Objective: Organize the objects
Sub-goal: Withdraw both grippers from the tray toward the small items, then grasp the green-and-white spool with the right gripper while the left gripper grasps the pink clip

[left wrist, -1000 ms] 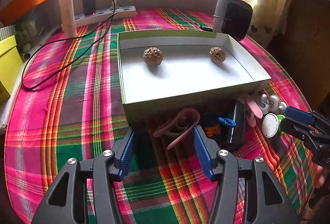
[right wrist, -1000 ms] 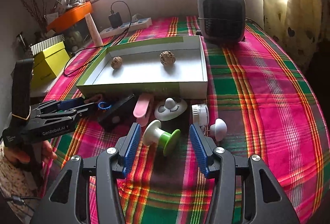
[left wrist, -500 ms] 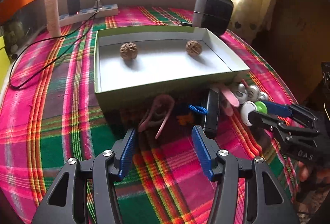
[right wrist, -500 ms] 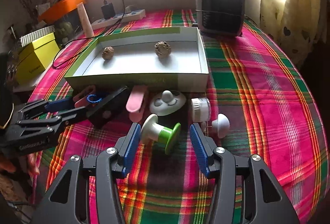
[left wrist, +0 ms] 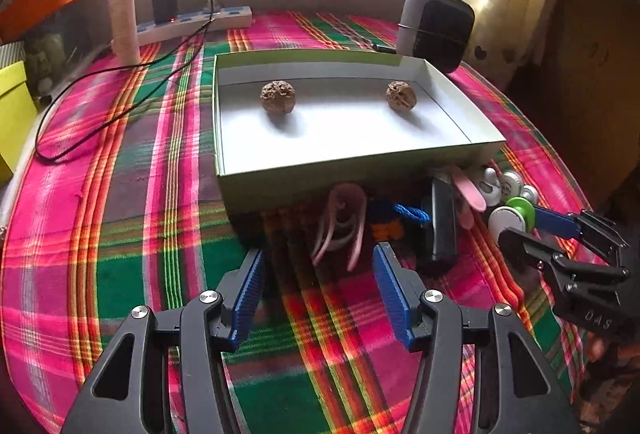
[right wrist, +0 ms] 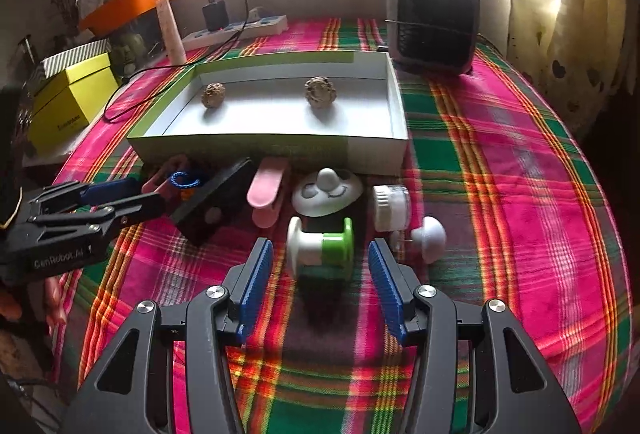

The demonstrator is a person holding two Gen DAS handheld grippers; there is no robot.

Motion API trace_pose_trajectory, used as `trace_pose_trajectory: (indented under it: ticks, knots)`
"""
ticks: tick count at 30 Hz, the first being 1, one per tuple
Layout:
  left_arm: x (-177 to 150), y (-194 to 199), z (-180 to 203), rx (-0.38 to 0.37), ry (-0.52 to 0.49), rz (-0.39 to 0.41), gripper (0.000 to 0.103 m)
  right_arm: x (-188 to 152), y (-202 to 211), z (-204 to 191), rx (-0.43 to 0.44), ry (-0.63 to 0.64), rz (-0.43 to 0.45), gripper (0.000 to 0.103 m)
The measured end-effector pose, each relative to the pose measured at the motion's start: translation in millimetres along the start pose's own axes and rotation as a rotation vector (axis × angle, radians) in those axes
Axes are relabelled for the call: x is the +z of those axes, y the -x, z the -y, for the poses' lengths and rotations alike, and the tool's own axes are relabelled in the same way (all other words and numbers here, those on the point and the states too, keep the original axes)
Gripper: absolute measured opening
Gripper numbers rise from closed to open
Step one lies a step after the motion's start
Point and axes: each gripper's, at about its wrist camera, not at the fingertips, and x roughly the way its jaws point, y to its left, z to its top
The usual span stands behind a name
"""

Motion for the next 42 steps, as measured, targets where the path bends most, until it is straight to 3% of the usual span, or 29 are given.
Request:
trace_pose_trajectory:
  ticks: [19,23,25,32,37,42]
  knots:
    - [15.9,-15.5,8.7,0.089,-0.04,0.001,0.054,3.2,-14.3,6.0,-0.005,0.008,-0.013,0.05]
    - [16.8,-16.6,9.9,0.106,-0.035,0.004,0.053,3.5,-14.3,6.7,-0.009,0.01,-0.011,0.046]
    - [17.5,-16.8,9.4,0.116,-0.034,0.005,0.046,3.7,-14.0,6.7,-0.005,0.01,-0.009,0.045]
    - [17.7,-15.7,7.0,0.132,-0.025,0.008,0.038,2.3,-12.3,5.0,0.017,0.013,-0.003,0.037]
    - [17.2,-13.9,5.6,0.139,-0.015,0.012,0.023,1.4,-11.4,2.3,0.024,0.021,0.0,0.033]
    - [15.6,-12.9,5.9,0.139,-0.007,0.014,0.022,0.2,-10.0,2.9,0.026,0.013,0.007,0.033]
